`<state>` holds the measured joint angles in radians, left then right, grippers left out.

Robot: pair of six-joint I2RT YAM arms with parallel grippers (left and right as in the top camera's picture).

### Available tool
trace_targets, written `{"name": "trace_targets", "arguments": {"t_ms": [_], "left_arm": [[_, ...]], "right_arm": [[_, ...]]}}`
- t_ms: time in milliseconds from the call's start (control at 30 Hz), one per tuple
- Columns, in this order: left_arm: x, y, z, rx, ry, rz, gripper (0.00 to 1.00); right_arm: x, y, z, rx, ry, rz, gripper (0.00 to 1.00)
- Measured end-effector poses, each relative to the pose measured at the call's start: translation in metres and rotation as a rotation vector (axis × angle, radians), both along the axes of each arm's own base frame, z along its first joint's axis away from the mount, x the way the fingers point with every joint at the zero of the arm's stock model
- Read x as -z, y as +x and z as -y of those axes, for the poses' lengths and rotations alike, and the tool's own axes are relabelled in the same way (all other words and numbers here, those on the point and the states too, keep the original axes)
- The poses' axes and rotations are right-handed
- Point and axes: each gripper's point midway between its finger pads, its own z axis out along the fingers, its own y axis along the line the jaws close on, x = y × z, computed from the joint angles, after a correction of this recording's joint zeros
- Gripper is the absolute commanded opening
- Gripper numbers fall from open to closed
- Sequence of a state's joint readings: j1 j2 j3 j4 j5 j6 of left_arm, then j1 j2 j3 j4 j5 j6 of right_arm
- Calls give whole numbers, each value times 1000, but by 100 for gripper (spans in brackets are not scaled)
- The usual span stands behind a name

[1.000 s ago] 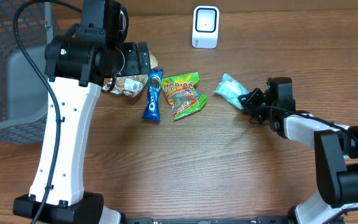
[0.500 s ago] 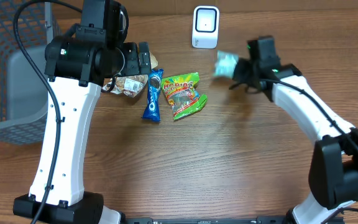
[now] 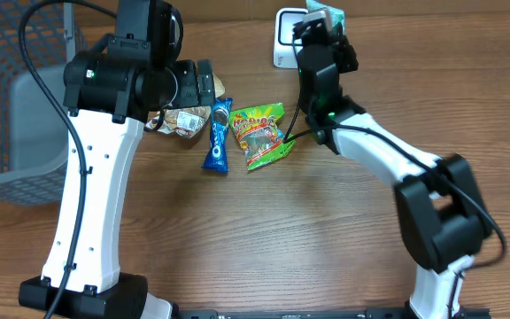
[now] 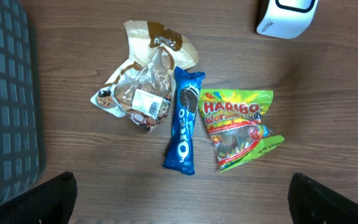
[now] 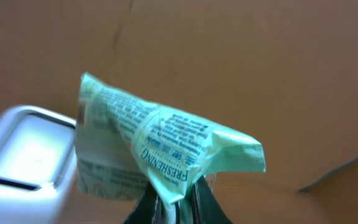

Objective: Scan the item barcode
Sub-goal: 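Hold the wipes packet barcode in front of the white scanner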

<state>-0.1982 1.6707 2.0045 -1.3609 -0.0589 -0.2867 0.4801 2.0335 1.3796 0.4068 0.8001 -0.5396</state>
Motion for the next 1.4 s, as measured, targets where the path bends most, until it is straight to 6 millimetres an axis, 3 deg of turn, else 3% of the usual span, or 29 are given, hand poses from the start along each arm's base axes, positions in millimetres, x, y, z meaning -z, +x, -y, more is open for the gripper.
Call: {"name": "trace_targets", "arguments": {"t_ms": [233, 433, 667, 1000, 1233, 1400], "left_arm": [[0, 0, 0, 0, 0, 0, 100], [0, 0, 0, 0, 0, 0, 100], [1, 0, 0, 0, 0, -2, 100], [1, 0, 0, 0, 0, -1, 100], [1, 0, 0, 0, 0, -1, 100], [1, 0, 0, 0, 0, -1, 100]], "right_arm": [[38, 19, -11, -58, -350, -35, 4], [38, 24, -26, -150, -520, -32, 4], [19, 26, -34, -174, -600, 37, 4], [57, 26, -50, -299, -708, -88, 4], [57, 22, -63, -327, -711, -76, 4], [42, 23, -66, -315, -701, -11, 4]]}}
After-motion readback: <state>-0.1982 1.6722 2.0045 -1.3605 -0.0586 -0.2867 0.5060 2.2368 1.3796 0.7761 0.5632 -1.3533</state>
